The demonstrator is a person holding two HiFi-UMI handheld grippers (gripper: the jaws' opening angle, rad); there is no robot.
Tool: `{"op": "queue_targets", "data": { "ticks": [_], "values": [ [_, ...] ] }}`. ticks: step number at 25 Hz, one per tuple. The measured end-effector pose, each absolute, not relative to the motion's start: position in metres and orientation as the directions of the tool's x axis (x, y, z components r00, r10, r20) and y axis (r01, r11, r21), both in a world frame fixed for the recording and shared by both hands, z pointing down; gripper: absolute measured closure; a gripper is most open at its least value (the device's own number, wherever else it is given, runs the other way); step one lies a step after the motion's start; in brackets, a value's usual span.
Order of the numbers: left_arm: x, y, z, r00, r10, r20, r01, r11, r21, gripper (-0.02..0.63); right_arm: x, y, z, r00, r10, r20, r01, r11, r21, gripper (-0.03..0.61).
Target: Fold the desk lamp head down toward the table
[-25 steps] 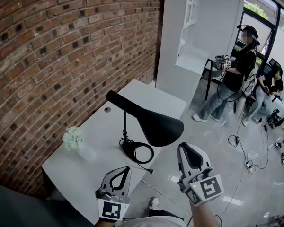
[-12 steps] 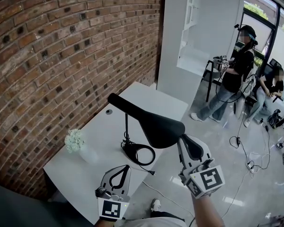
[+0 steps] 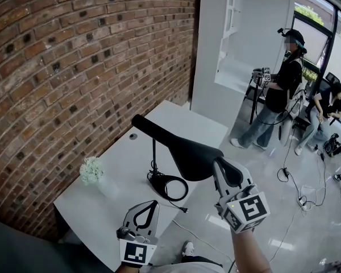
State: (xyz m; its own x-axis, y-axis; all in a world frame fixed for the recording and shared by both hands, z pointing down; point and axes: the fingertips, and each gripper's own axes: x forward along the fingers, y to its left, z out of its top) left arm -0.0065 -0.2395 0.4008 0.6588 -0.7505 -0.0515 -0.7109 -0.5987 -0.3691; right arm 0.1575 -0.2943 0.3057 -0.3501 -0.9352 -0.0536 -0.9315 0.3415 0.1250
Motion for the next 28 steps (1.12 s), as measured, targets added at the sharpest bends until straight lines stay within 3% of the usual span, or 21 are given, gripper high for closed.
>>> {"op": "queue_targets", "data": {
  "ticks": [28],
  "values": [
    [-0.006,-0.25,0.41,0.641,-0.768,-0.018,-0.717,-0.59,-0.372,0.606,0.158,-0.306,0.353,-0.375,-0.926,0.028,-0.921,0.376,0.101,0.558]
  ]
}}
